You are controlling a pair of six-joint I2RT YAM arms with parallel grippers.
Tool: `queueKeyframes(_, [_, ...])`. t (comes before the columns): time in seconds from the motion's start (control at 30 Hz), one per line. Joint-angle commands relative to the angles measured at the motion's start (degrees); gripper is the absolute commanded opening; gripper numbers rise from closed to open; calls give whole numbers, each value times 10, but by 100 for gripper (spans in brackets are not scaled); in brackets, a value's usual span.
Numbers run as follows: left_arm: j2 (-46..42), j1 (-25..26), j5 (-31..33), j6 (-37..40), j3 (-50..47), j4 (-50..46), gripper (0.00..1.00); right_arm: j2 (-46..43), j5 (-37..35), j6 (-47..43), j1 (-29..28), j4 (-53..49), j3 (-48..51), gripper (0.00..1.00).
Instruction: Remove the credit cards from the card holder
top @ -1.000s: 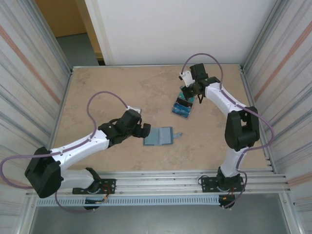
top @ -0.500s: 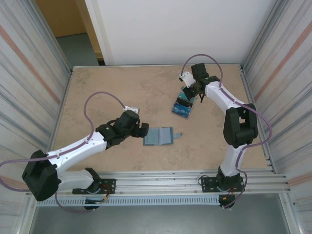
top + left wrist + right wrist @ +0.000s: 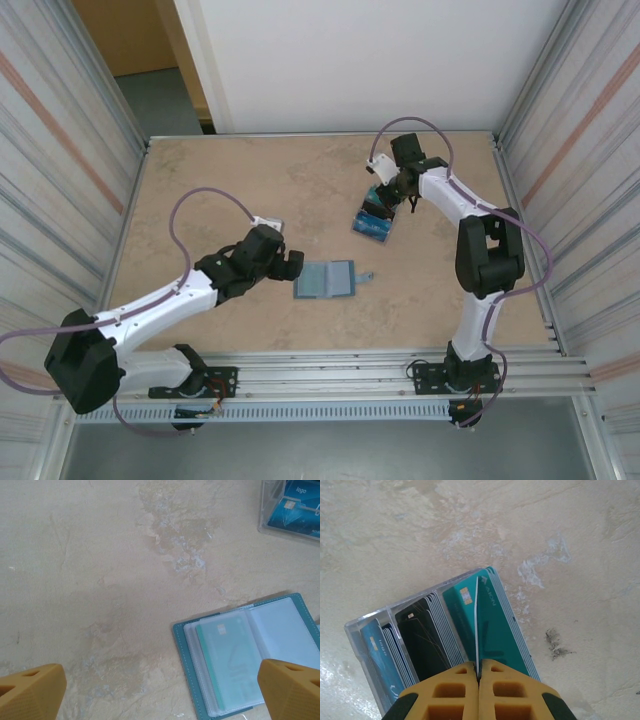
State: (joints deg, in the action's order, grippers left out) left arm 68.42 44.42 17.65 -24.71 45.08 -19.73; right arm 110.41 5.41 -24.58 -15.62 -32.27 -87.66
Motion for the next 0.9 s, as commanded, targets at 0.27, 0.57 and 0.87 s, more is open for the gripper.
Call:
queueKeyframes(0.27, [-22,-15,3,-8,2,-9,99,43,49,-25,3,-82,-56,0])
queueKeyframes(0.57, [-24,-19,1,-7,1,-10,99,73,52,-26,2,-112,-94,0])
queueKeyframes(0.87, [-30,-21,-1,-7,0,-9,99,49,21,-11,1,-93,-92,9])
